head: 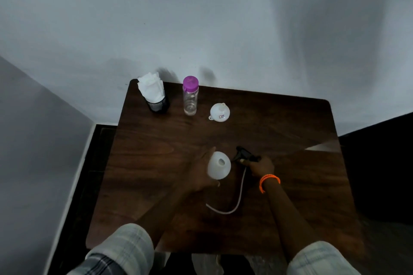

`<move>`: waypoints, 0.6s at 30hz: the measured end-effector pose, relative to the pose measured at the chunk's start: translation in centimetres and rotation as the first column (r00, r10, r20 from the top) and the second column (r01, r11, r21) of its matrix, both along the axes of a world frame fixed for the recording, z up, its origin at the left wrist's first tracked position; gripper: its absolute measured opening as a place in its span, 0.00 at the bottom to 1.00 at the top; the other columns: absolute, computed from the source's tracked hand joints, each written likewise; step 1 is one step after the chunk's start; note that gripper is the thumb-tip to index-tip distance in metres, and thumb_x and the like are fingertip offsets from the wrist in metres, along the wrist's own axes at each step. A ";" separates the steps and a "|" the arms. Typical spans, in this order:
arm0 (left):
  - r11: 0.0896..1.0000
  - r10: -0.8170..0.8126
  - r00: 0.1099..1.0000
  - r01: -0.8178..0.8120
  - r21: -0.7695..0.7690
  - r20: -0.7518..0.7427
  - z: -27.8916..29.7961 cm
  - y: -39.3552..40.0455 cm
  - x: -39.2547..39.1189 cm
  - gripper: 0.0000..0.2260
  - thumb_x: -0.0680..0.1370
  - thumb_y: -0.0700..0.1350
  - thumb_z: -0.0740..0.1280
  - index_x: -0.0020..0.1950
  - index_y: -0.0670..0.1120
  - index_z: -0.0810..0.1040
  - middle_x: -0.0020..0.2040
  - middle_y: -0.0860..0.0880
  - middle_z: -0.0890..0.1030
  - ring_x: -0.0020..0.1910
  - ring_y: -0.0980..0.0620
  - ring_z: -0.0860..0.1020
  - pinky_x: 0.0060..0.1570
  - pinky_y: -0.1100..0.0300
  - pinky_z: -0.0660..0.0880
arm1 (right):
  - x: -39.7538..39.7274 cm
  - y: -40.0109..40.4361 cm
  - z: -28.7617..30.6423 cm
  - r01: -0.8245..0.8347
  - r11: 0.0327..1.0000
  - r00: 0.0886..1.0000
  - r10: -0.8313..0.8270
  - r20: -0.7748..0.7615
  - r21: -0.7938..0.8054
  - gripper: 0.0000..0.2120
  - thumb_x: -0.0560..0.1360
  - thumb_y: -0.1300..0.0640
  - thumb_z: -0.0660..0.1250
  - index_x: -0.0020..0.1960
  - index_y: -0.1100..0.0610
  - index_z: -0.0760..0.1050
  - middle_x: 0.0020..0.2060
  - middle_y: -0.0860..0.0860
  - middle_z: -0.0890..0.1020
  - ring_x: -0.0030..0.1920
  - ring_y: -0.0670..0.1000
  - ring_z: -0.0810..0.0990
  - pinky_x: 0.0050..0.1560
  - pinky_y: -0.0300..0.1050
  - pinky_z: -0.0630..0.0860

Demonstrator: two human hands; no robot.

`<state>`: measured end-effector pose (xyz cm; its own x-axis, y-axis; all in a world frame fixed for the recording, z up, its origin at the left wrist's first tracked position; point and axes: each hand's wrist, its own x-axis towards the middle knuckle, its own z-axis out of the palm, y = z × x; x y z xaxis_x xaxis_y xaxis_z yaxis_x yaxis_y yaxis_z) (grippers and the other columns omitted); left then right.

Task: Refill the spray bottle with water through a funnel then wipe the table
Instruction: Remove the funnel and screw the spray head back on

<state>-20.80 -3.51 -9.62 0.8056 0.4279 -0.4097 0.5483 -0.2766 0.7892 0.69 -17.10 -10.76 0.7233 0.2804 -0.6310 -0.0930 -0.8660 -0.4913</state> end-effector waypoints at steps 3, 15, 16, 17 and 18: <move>0.997 0.026 1.000 -0.027 0.074 0.015 -0.3 -0.6 1.1 0.58 0.61 0.54 0.84 0.83 0.47 0.54 0.81 0.47 0.59 0.79 0.49 0.58 0.79 0.49 0.57 | -0.3 0.4 0.3 0.168 0.984 0.981 -0.162 -0.108 0.052 0.15 0.65 0.61 0.83 0.45 0.58 0.79 0.48 0.59 0.83 0.47 0.58 0.84 0.43 0.53 0.83; 0.988 0.126 0.991 -0.129 0.080 0.047 0.8 0.1 -0.2 0.50 0.63 0.50 0.85 0.79 0.43 0.63 0.76 0.47 0.68 0.74 0.49 0.66 0.71 0.66 0.56 | 2.1 -1.1 6.3 0.326 0.891 0.938 -0.263 -0.226 0.315 0.19 0.66 0.69 0.80 0.45 0.58 0.72 0.45 0.63 0.83 0.42 0.60 0.85 0.36 0.53 0.83; 0.987 0.125 0.991 -0.129 0.093 0.045 1.4 0.5 -0.5 0.50 0.62 0.51 0.85 0.79 0.45 0.63 0.76 0.47 0.68 0.74 0.50 0.67 0.72 0.64 0.58 | 2.5 -1.0 7.6 0.317 0.885 0.942 -0.253 -0.219 0.340 0.17 0.66 0.68 0.80 0.46 0.59 0.75 0.44 0.63 0.83 0.42 0.61 0.85 0.37 0.53 0.84; 0.985 0.132 0.990 -0.137 0.108 0.050 2.0 0.8 -0.9 0.50 0.62 0.51 0.85 0.79 0.46 0.64 0.76 0.47 0.68 0.73 0.51 0.67 0.74 0.60 0.60 | 3.0 -0.9 9.1 0.295 0.883 0.950 -0.229 -0.213 0.365 0.14 0.67 0.66 0.80 0.46 0.61 0.77 0.43 0.63 0.83 0.40 0.60 0.85 0.35 0.51 0.84; 0.981 0.145 0.988 -0.151 0.121 0.056 2.4 1.0 -1.2 0.50 0.61 0.52 0.85 0.78 0.47 0.64 0.75 0.48 0.69 0.72 0.52 0.68 0.75 0.55 0.63 | 3.5 -0.7 10.6 0.274 0.878 0.956 -0.203 -0.214 0.393 0.12 0.68 0.66 0.79 0.46 0.63 0.78 0.41 0.63 0.83 0.37 0.58 0.84 0.33 0.48 0.83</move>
